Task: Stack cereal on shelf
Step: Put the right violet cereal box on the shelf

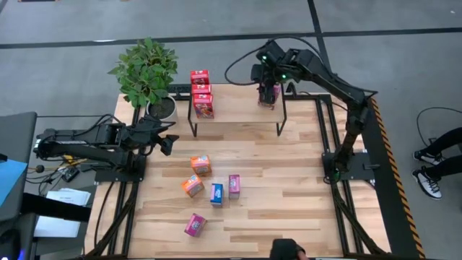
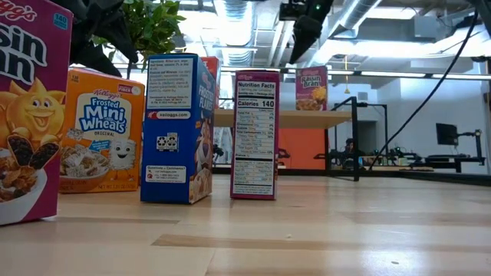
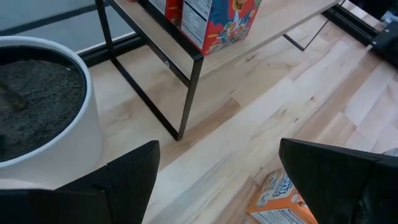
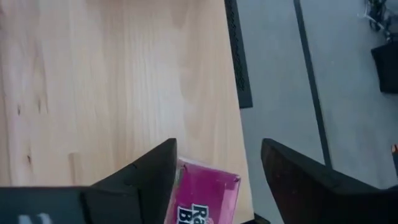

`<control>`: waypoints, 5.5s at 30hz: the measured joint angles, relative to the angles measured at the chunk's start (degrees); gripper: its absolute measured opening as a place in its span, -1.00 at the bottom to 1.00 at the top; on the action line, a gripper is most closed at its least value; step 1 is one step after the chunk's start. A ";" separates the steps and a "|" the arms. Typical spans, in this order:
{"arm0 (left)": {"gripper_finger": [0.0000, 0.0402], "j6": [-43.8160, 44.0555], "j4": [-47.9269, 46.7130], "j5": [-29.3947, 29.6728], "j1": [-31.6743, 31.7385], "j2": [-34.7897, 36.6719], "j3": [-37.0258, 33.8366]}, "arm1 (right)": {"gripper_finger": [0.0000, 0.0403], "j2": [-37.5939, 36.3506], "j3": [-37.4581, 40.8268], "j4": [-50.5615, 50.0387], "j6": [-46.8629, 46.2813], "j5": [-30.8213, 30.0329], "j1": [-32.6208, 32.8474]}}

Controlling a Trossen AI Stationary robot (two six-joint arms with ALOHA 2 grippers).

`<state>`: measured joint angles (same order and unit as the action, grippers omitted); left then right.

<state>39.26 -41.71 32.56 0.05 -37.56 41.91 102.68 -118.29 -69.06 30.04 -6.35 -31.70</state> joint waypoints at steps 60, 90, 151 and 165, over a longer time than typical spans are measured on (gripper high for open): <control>0.60 3.56 -2.50 2.37 0.00 0.00 0.00 | 0.33 -24.70 54.01 40.21 -14.94 11.03 -8.46; 0.60 4.23 -4.02 2.64 -0.02 0.00 0.00 | -0.18 -22.58 52.14 52.70 -13.08 15.55 -8.60; 0.60 4.97 -5.38 3.89 -0.01 -0.01 0.00 | 0.39 15.80 7.51 30.80 1.51 27.58 -6.54; 0.60 4.14 -5.45 3.88 -0.02 0.00 0.00 | 0.55 15.66 -5.62 9.20 4.24 23.20 -7.90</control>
<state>43.40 -47.16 36.44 0.04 -37.56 41.91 118.34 -123.91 -59.86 34.28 16.85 -39.60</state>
